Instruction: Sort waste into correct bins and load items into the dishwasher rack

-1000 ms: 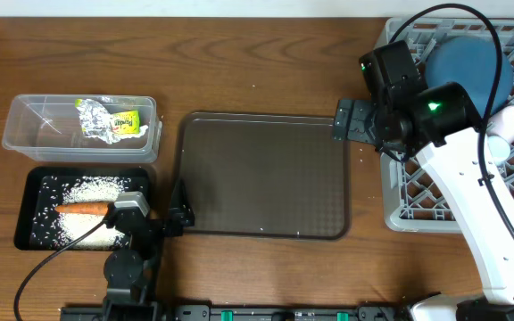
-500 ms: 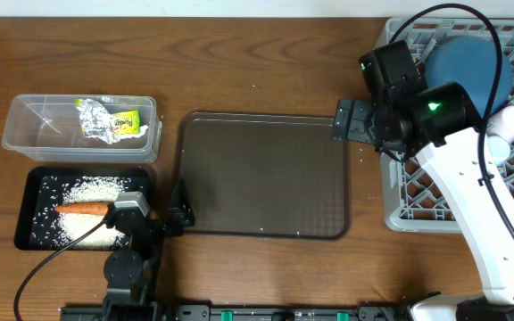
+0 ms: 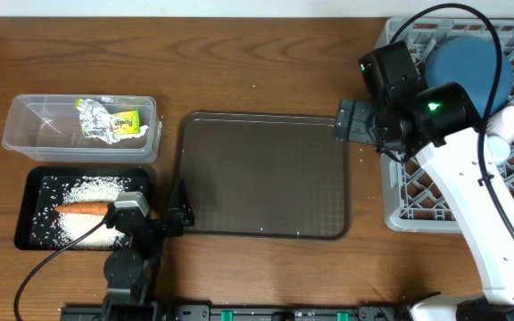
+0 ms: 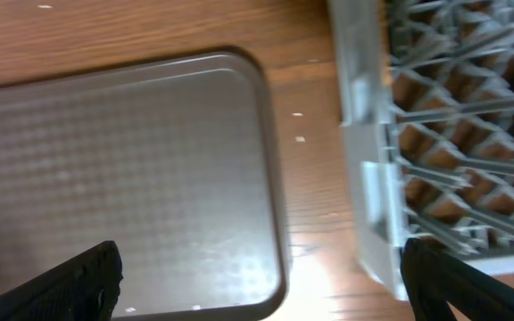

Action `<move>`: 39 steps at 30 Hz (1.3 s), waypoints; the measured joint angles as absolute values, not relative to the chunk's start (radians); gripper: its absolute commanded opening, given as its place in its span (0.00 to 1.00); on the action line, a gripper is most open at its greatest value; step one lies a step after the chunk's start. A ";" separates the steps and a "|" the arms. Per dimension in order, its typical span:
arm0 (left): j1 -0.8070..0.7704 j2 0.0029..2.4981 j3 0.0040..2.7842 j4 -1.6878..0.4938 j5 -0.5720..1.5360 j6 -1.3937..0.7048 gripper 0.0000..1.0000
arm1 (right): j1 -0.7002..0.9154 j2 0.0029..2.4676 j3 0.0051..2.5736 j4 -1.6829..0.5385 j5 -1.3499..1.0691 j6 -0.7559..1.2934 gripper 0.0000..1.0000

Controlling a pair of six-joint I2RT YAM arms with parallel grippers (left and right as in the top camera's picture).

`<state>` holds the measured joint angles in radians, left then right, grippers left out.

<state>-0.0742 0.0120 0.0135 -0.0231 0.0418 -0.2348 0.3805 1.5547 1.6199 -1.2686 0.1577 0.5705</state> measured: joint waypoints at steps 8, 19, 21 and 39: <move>-0.074 0.012 0.017 -0.027 0.040 -0.234 0.99 | 0.366 1.327 1.417 -1.087 0.255 0.565 0.99; -0.074 0.011 0.022 -0.034 0.030 -0.234 0.99 | 0.171 0.693 0.719 -0.396 -0.050 0.249 0.99; -0.074 0.011 0.022 -0.034 0.027 -0.234 0.99 | 0.131 0.596 0.625 -0.338 -0.105 0.214 0.99; -0.074 0.011 0.022 -0.034 0.027 -0.234 0.99 | 0.015 0.074 0.046 0.014 -0.240 0.149 0.99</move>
